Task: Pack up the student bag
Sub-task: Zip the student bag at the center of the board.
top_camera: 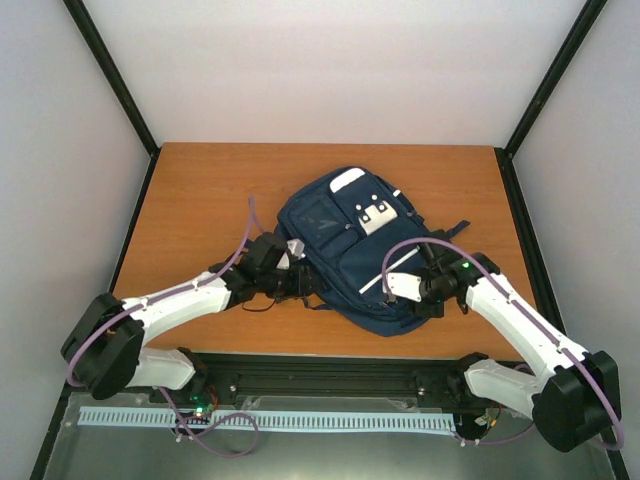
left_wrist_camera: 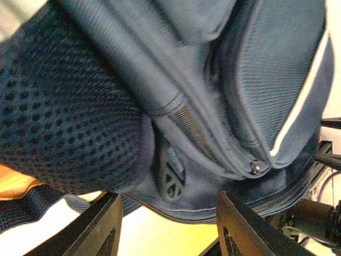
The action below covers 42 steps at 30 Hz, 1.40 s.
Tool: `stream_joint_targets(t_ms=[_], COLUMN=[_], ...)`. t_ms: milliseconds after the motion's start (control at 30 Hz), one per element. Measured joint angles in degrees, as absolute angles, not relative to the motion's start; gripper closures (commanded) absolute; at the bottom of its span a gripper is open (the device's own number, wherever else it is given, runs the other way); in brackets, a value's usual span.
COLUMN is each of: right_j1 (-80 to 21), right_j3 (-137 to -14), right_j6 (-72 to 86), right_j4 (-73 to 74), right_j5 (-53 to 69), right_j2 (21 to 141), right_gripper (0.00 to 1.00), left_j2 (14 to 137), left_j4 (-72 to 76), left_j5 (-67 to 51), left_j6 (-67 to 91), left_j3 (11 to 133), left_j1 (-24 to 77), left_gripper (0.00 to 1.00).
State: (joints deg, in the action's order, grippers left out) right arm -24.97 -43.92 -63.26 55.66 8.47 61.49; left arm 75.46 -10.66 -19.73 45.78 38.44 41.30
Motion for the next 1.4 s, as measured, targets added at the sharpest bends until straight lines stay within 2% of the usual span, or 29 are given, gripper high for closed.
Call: stream_joint_targets(t_ms=[300, 433, 567, 667, 967, 1067, 1167, 1267, 1333, 1400], right_j1=[-23.7, -23.8, -24.2, -25.0, -28.2, -28.9, -30.0, -31.0, -31.2, -31.2], right_j3=[-51.3, -50.7, -49.4, -48.5, -45.5, -45.5, -45.1, -44.8, -44.8, -44.8], right_j6=[-47.5, -44.1, -42.9, -42.5, -40.8, -39.9, -39.1, -38.0, -37.4, -36.4], right_j4=[58.2, 57.6, 57.4, 57.2, 54.2, 53.3, 52.1, 50.5, 49.8, 49.3], right_j5=[18.5, 20.3, 20.5, 20.6, 18.7, 18.3, 17.5, 16.4, 15.8, 15.2], right_j2=[67.2, 69.1, 70.5, 70.7, 71.7, 72.9, 74.0, 75.0, 75.4, 75.4], right_gripper=[0.65, 0.67, 0.66, 0.61, 0.62, 0.68, 0.8, 0.87, 0.96, 0.97], left_j2=[76.1, 78.5, 81.0, 83.4, 90.6, 92.3, 93.9, 94.9, 95.3, 95.6], left_j4=[-11.3, -8.7, -6.9, -6.5, -6.9, -6.9, -6.7, -6.0, -5.8, -5.5], left_j5=[-21.8, -23.2, -23.8, -23.8, -23.8, -23.9, -24.1, -24.3, -24.3, -24.3], left_j6=[45.1, 47.0, 49.2, 50.6, 53.6, 54.4, 55.2, 55.8, 56.2, 56.8], left_j3=[43.3, 44.7, 46.4, 48.4, 52.2, 52.4, 53.2, 53.9, 54.0, 54.0], left_j1=[41.6, 42.7, 44.8, 46.2, 48.7, 48.7, 48.7, 48.7, 48.7, 48.7], left_gripper=[0.47, 0.53, 0.55, 0.52, 0.56, 0.57, 0.58, 0.58, 0.59, 0.61])
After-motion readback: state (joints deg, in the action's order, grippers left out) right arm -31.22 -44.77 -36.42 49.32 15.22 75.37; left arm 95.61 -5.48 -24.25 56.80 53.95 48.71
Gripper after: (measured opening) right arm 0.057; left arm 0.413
